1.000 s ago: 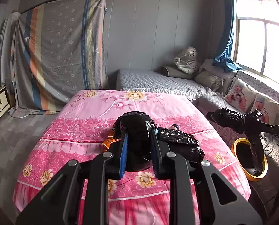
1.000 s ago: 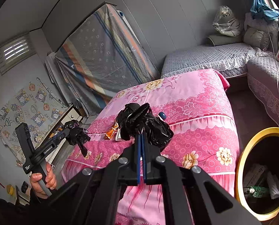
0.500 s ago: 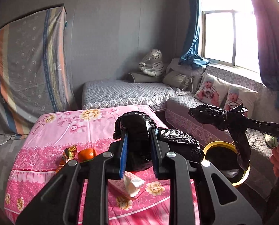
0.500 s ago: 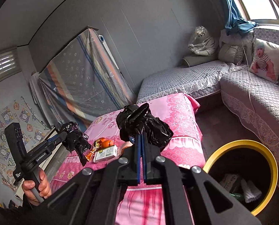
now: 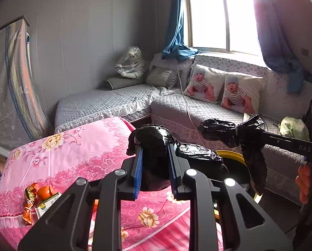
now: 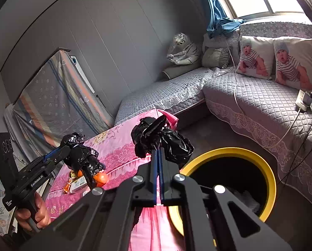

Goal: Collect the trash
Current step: 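Carry both black bags over the yellow bin and release them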

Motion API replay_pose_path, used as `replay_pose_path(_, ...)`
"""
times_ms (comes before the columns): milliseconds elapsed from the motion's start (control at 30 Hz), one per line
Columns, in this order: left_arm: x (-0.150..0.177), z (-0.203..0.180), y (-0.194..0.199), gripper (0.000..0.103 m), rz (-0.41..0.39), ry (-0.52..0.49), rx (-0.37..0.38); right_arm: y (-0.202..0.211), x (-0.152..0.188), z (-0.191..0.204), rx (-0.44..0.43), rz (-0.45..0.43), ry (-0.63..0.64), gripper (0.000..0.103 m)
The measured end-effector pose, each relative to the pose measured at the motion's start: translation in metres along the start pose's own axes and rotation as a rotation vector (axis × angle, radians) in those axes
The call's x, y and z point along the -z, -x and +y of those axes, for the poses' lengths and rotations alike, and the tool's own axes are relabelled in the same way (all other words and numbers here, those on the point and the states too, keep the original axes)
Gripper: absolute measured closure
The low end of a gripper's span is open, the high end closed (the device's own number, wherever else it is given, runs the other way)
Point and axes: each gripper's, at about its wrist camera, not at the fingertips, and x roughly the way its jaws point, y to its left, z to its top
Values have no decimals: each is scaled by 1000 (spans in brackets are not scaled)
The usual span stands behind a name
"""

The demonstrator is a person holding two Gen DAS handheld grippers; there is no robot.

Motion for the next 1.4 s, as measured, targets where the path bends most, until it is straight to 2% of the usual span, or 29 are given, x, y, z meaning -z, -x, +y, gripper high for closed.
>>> replay_pose_path(233,0,-47,-35,82,12,-61,51,2,15,-38,100,-35,-41,101)
replay_pose_path(600,9,-100,-83,82,51,-143,102,-15,34,-91,228,-9,-98,101)
replay_pose_path(1000,18,-113,-138,82,103,-145,95,-45,51,-119,290,70,-135,101)
replay_pose_path(1300,26,-112,-160,81,131,-123,109,-66,57,-133,309,112,-163,101)
replay_pose_path(1333,26,-112,-160,76,127,-120,105,-68,56,-133,316,120,-164,101)
replay_pose_path(1400,26,-110,-159,57,125,-109,105,-70,56,-132,337,122,-163,101)
